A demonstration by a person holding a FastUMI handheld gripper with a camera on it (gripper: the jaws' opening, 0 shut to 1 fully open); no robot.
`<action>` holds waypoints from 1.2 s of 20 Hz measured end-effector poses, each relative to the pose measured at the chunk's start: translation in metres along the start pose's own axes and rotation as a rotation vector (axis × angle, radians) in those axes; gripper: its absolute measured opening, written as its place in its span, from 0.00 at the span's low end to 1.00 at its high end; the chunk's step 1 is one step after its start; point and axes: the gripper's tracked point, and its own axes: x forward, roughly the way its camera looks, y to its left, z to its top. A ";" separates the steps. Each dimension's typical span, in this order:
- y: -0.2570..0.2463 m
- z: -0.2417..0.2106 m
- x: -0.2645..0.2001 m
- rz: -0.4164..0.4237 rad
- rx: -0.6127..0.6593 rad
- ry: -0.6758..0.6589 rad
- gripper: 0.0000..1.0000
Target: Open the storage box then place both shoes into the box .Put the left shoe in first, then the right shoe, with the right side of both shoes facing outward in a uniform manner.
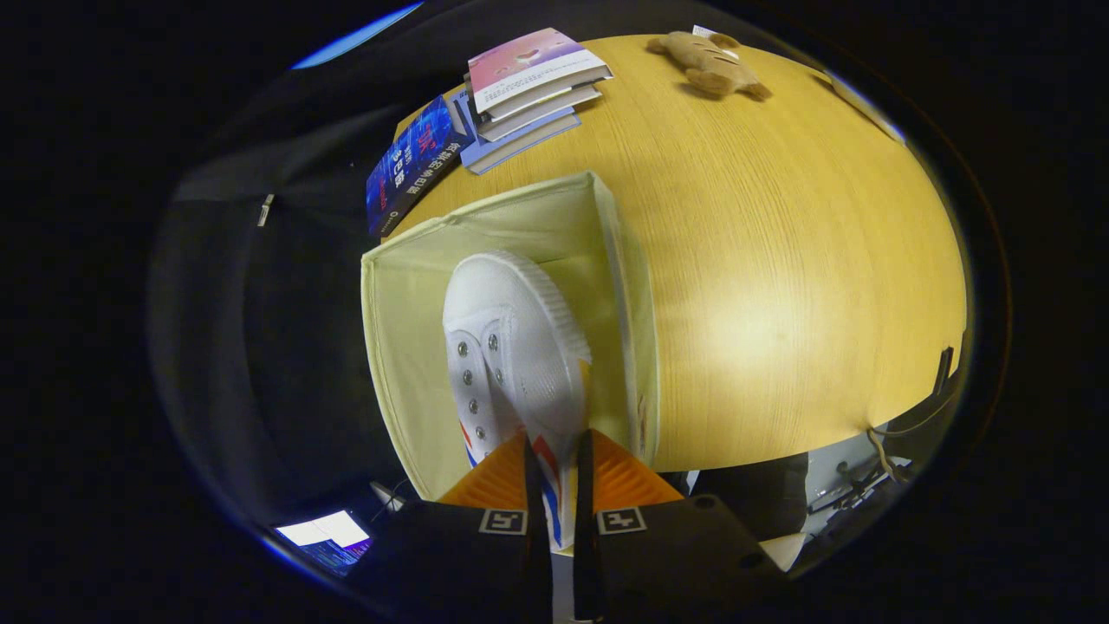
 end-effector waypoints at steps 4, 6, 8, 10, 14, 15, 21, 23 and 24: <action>0.007 -0.005 0.010 -0.039 -0.041 -0.008 0.23; 0.007 -0.005 0.011 -0.040 -0.042 -0.006 0.28; 0.011 -0.006 0.011 -0.026 -0.038 -0.007 0.33; 0.018 -0.007 0.010 -0.002 -0.031 -0.003 0.41; 0.018 -0.001 0.000 0.025 -0.021 -0.018 0.36; 0.017 0.001 -0.004 0.031 -0.018 -0.029 0.39; 0.015 0.003 -0.031 0.107 -0.008 -0.067 0.66; 0.013 0.000 -0.041 0.135 -0.005 -0.081 0.72; 0.013 -0.001 -0.046 0.152 0.001 -0.088 0.76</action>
